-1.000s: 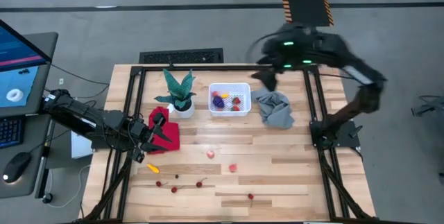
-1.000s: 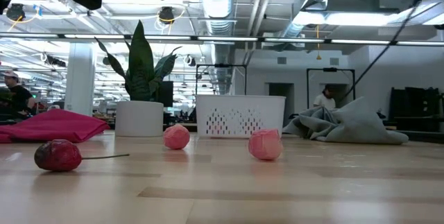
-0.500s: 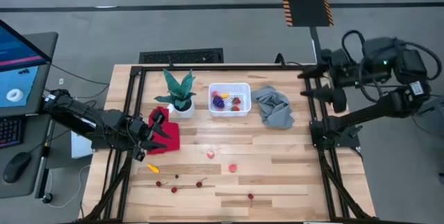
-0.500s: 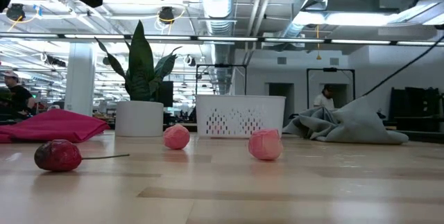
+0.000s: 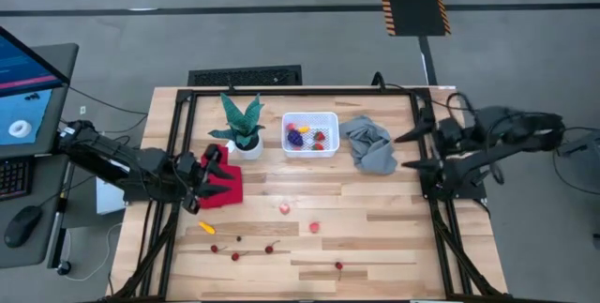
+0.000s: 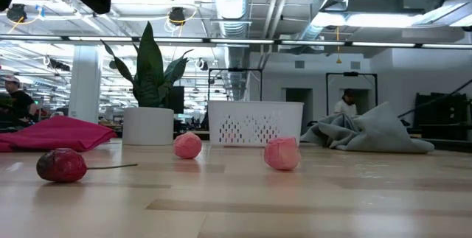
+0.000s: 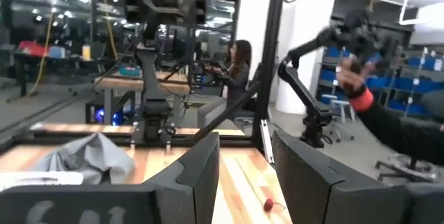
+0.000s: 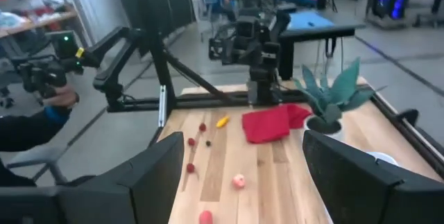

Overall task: Pick and placing Produce into tupperware
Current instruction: Put the red cherry into the white bin

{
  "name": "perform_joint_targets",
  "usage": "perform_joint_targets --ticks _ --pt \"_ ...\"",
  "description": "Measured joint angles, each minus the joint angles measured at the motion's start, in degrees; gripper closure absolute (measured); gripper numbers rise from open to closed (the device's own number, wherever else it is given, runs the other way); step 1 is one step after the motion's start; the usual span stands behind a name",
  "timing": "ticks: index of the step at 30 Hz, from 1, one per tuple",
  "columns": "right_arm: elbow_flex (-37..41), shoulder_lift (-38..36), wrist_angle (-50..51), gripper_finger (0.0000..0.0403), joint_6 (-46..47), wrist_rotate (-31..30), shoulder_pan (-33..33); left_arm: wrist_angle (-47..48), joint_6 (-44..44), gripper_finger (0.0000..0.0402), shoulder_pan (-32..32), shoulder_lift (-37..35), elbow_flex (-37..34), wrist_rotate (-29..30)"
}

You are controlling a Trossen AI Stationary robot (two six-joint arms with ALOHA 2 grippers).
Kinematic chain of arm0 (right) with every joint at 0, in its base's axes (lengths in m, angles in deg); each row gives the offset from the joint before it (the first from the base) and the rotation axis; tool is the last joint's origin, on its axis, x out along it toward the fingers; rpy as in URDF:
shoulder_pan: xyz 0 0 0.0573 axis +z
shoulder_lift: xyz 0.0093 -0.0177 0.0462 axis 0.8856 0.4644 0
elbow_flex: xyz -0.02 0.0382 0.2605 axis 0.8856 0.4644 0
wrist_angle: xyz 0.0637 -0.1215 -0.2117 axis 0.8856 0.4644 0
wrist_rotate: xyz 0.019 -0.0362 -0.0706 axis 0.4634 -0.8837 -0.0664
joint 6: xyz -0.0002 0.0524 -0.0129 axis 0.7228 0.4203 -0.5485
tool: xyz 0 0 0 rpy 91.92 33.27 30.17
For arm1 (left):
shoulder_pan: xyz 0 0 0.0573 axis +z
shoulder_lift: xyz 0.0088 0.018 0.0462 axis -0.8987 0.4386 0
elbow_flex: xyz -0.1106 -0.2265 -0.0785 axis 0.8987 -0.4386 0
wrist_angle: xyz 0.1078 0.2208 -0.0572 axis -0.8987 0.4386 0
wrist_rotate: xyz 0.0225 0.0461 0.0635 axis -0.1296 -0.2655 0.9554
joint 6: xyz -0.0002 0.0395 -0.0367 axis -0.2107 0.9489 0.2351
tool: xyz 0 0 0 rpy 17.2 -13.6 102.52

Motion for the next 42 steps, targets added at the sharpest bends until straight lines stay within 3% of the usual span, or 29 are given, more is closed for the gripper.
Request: perform_joint_targets --ticks 8,14,22,35,42 --pt "25.4 -9.2 -24.6 0.0085 -4.7 -0.1 3.1 -3.3 -4.5 0.0268 0.1 8.4 0.0 9.8" --pt "36.3 -9.8 -44.3 0.0085 -10.5 0.0 5.9 -8.4 -4.6 0.0208 0.1 19.6 1.6 11.9" --pt "38.7 -8.5 -53.8 0.0085 -13.0 0.1 8.5 -3.7 -10.1 0.0151 -0.7 36.8 11.1 11.7" --pt "38.7 -8.4 -53.7 0.0085 -13.3 0.1 9.7 25.9 -29.3 0.0150 -7.5 55.7 32.1 15.0" --pt "38.7 -8.4 -53.9 0.0085 -14.1 0.1 9.6 33.3 -36.2 0.0150 -10.3 62.9 37.3 14.6"
